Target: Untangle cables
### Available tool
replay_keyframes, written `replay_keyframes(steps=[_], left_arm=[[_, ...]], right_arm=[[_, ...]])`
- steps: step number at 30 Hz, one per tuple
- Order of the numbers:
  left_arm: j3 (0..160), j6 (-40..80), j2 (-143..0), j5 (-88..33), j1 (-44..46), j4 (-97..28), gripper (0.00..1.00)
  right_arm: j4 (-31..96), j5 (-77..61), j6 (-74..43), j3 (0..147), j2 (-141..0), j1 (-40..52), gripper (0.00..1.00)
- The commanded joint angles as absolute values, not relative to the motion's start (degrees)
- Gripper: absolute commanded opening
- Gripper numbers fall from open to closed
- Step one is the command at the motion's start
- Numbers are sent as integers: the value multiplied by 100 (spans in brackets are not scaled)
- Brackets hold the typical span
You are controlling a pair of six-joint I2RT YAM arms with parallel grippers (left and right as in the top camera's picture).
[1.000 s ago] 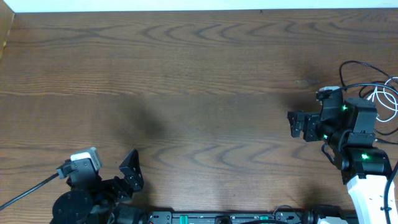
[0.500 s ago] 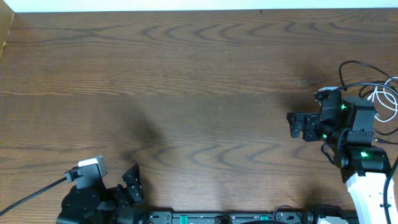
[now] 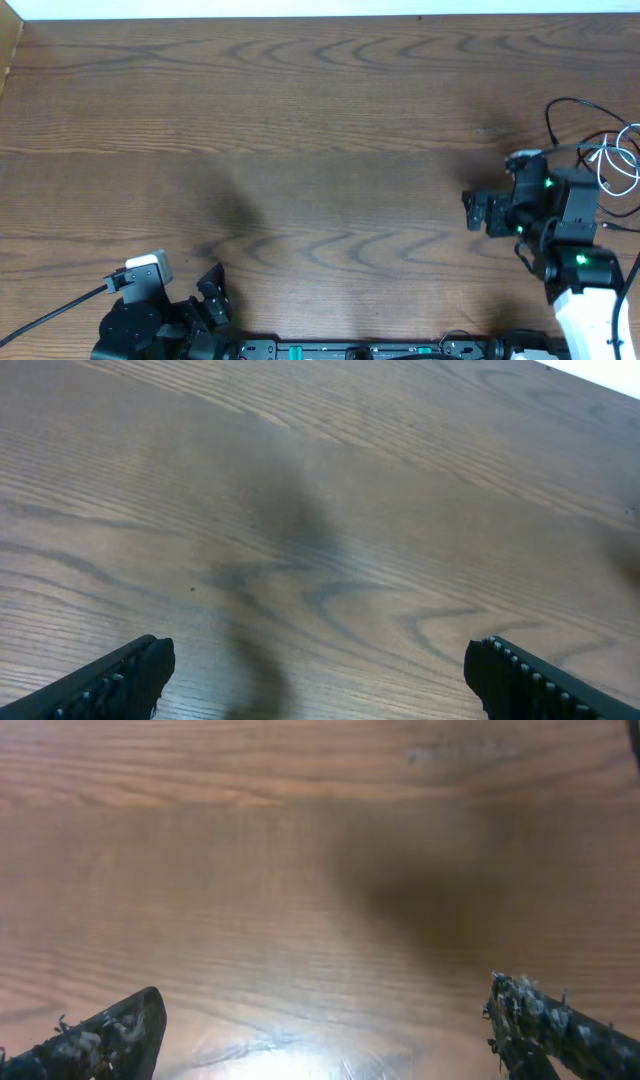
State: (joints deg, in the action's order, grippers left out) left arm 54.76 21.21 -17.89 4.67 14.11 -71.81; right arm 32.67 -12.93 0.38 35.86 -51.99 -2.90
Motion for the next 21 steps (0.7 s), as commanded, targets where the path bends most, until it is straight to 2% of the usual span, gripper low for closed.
replay_keyframes(steps=[1,6,10,21], left_arm=[[5443,2176,-1785,541,1433,-7179,98],[5443,2174,-1785,541,1433,-7179,98],[5443,2174,-1785,541,1433,-7177,98],[5443,2176,-1785,541,1433,-7177,98]], right_arm=[[3297,-1072,-34,2882,-4598,-84,99],[3282,-370,-34,1730,-3489,340,99],[3081,-327,-32,1358,-2773,436,99],[327,-102,-14,499,-1557,440,99]])
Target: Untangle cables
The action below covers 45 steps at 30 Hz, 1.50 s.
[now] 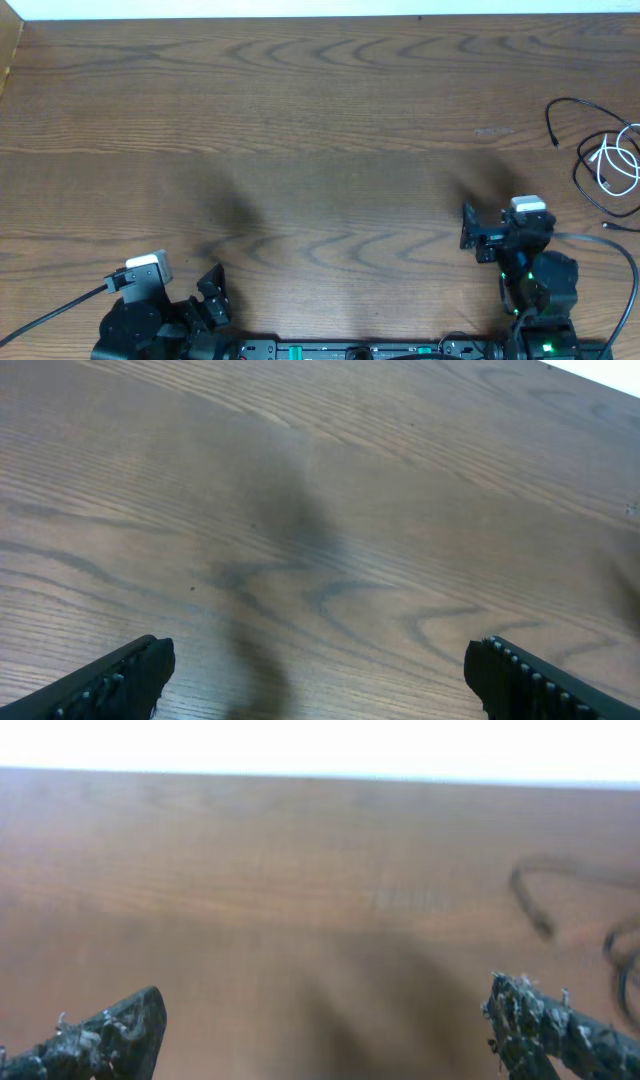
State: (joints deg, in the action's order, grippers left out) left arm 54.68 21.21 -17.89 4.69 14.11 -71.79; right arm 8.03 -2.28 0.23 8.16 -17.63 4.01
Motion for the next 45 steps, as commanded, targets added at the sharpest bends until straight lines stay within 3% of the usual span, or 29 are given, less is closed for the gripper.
replay_keyframes(steps=[1,4,12,19,45], left_arm=[[5443,2176,-1785,541,1433,-7179,98],[5443,2176,-1785,541,1433,-7177,98],[5443,2176,-1785,541,1433,-7179,98],[5443,2176,-1785,541,1433,-7179,98],[5443,2176,-1785,541,1433,-7177,98]], right_arm=[[-132,-102,-14,327,-1441,440,99],[-961,-95,-14,27,-1146,440,99],[-556,-97,-14,30,12,438,99],[480,-91,-14,32,-27,436,99],[429,-95,-16,32,-30,438,99]])
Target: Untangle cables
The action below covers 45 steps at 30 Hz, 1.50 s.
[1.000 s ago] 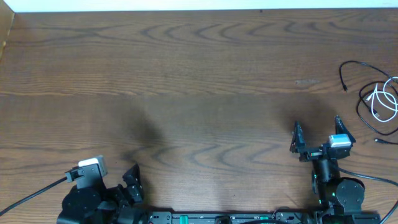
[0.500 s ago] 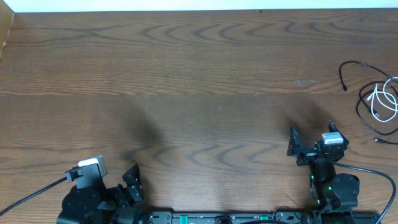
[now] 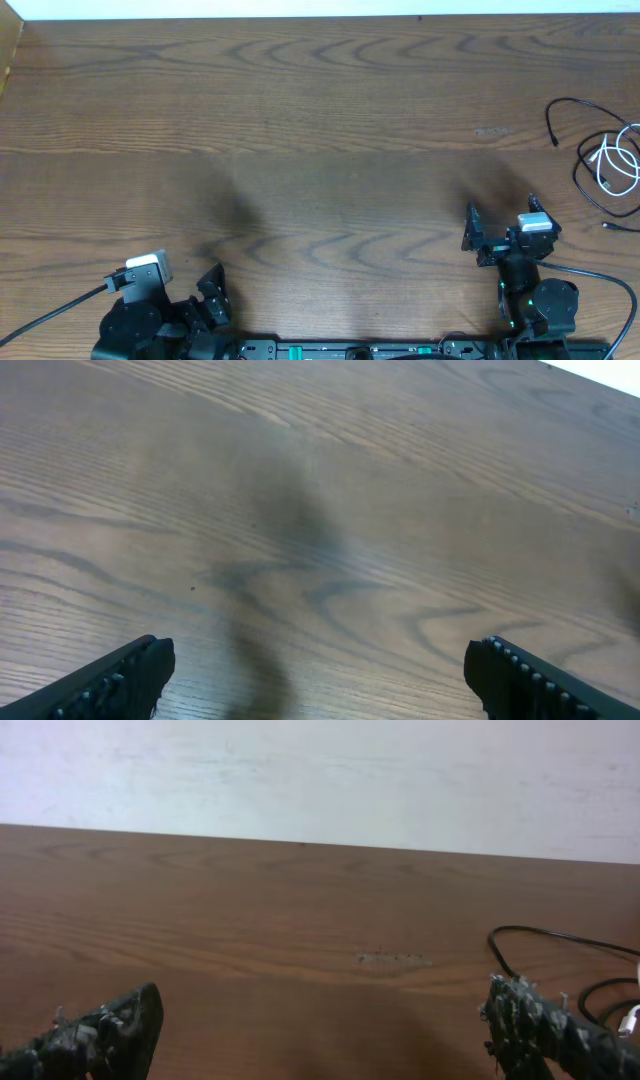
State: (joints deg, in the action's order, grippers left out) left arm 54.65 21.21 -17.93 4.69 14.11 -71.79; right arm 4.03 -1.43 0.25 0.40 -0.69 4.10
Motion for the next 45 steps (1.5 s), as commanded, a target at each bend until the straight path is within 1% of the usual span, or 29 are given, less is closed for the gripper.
replay_keyframes(steps=[1,9,10,11,12,14,15,20,23,26,27,32,36,37,43,45], left_arm=[[5443,2176,-1785,541,1433,-7177,98],[5443,2176,-1785,541,1433,-7179,98],[5443,2176,-1785,541,1433,-7179,95],[5443,2176,-1785,541,1433,-7179,81],[5443,2174,-1785,541,1433,-7179,73],[5443,2176,-1785,541,1433,-7179,73],[5443,2176,-1785,543,1433,-7177,98],[5413,2163,-1769,576,1223,-7107,98],[5231,1933,-1737,587,930,-6768,98],[4884,1763,-1653,582,624,-6180,98],[4600,1763,-1568,580,451,-5800,98],[3601,1758,-1225,582,283,-4707,98],[2469,1525,-840,423,279,-3297,98],[2021,1356,-709,272,279,-2644,98],[552,1181,-193,163,279,-303,98],[132,703,-5,-165,279,425,98]], right_arm=[[429,-95,-16,32,-30,438,99],[427,-95,-14,32,-34,438,99],[427,-95,-16,32,-34,438,99],[429,-95,-14,32,-34,438,99],[429,-95,-14,32,-34,438,99],[429,-95,-14,32,-34,438,99],[429,-95,-14,32,-34,438,99],[429,-95,-14,32,-32,438,99],[427,-95,-16,32,-34,438,99],[427,-95,-14,32,-34,438,99],[427,-97,-14,32,-34,438,99],[429,-95,-14,32,-34,438,99],[427,-95,-14,32,-34,438,99],[427,-95,-16,32,-34,438,99],[429,-95,-14,32,-32,438,99],[429,-95,-14,32,-34,438,99]])
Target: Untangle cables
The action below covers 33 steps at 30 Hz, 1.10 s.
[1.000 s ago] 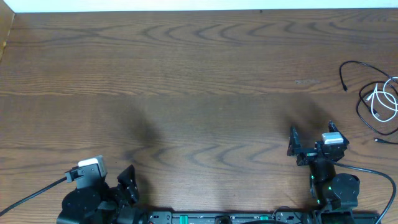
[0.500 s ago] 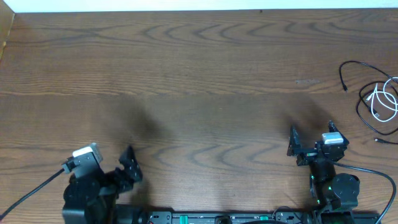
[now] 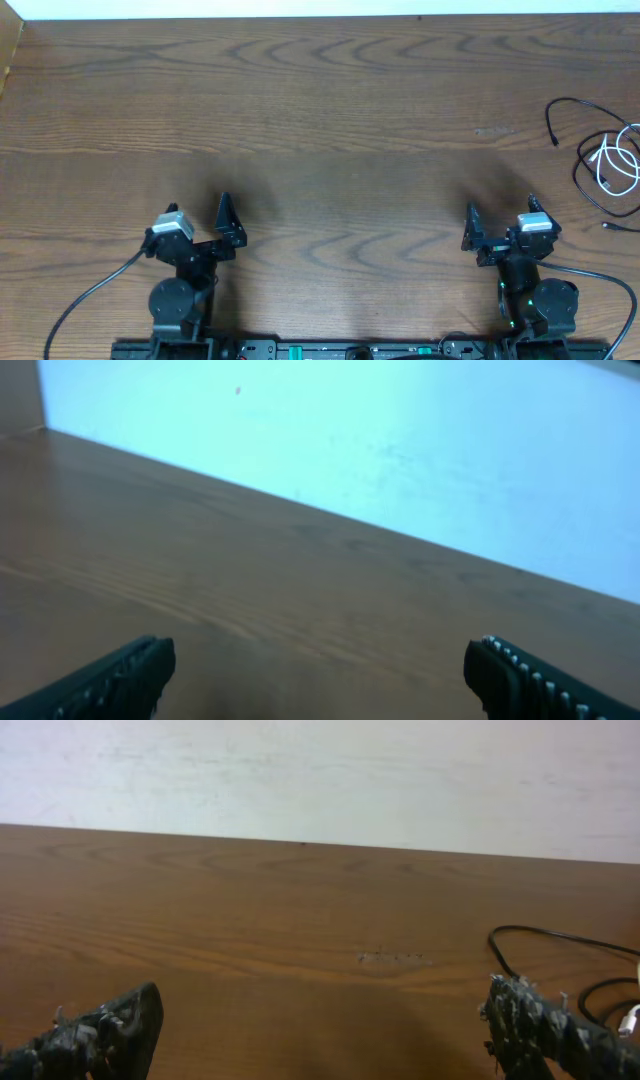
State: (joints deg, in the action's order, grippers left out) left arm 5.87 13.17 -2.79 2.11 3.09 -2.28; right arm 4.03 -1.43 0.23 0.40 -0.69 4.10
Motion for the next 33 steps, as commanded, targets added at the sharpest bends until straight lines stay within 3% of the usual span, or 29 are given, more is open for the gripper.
replay_keyframes(steps=[1,6,9,33], left_arm=[[23,447,-8,-336,281,657,98],[23,-1247,-8,-738,281,329,98],[23,-1162,-10,-707,283,-362,98],[23,-980,-23,-707,281,-346,98]], right_arm=[[429,-97,-14,32,-34,438,99],[429,-95,-14,32,-34,438,99],[429,-95,-14,32,-34,438,99],[429,-95,-14,32,-34,438,99]])
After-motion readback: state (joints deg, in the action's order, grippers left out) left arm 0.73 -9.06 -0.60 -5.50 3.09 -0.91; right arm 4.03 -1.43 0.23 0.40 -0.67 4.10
